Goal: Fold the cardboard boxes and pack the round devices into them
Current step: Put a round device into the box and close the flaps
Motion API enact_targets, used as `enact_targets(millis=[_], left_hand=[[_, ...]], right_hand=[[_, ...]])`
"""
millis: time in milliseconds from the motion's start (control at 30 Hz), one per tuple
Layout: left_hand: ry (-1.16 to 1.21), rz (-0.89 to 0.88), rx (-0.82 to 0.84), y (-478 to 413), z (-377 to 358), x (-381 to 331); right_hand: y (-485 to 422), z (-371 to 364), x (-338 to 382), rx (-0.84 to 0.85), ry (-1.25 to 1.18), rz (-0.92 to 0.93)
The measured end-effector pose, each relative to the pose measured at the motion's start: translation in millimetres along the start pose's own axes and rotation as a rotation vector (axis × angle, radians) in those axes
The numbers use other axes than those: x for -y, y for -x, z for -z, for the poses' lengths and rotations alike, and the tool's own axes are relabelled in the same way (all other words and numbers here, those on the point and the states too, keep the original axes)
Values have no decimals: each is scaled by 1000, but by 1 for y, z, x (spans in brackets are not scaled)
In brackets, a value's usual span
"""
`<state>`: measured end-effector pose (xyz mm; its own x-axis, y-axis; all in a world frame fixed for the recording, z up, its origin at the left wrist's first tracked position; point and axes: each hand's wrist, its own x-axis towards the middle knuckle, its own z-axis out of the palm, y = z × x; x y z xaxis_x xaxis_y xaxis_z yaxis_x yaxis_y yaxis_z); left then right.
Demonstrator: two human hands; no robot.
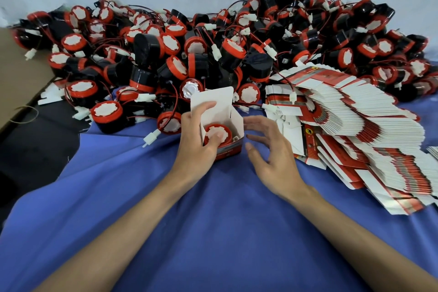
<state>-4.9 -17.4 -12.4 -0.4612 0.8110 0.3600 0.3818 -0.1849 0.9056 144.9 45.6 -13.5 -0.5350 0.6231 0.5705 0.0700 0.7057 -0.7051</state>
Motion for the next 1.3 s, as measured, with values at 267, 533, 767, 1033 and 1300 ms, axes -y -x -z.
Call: enact_targets(millis=[267,533,767,1033,1300], left_hand=[[199,11,123,1,-3,-1],[144,-112,81,3,-1,-1],[9,-165,239,-2,8,-1],[-48,-183,339,-1,14,-2],[-288,-360,308,-6,24,7]], right_hand=[[2,0,1,28,171,182],[4,-1,3,-5,-21,-45],[-5,1,0,-31,-364,-192],[-1,1,-3,-24,-378,-214],[2,-2,-5,-138,102,82]])
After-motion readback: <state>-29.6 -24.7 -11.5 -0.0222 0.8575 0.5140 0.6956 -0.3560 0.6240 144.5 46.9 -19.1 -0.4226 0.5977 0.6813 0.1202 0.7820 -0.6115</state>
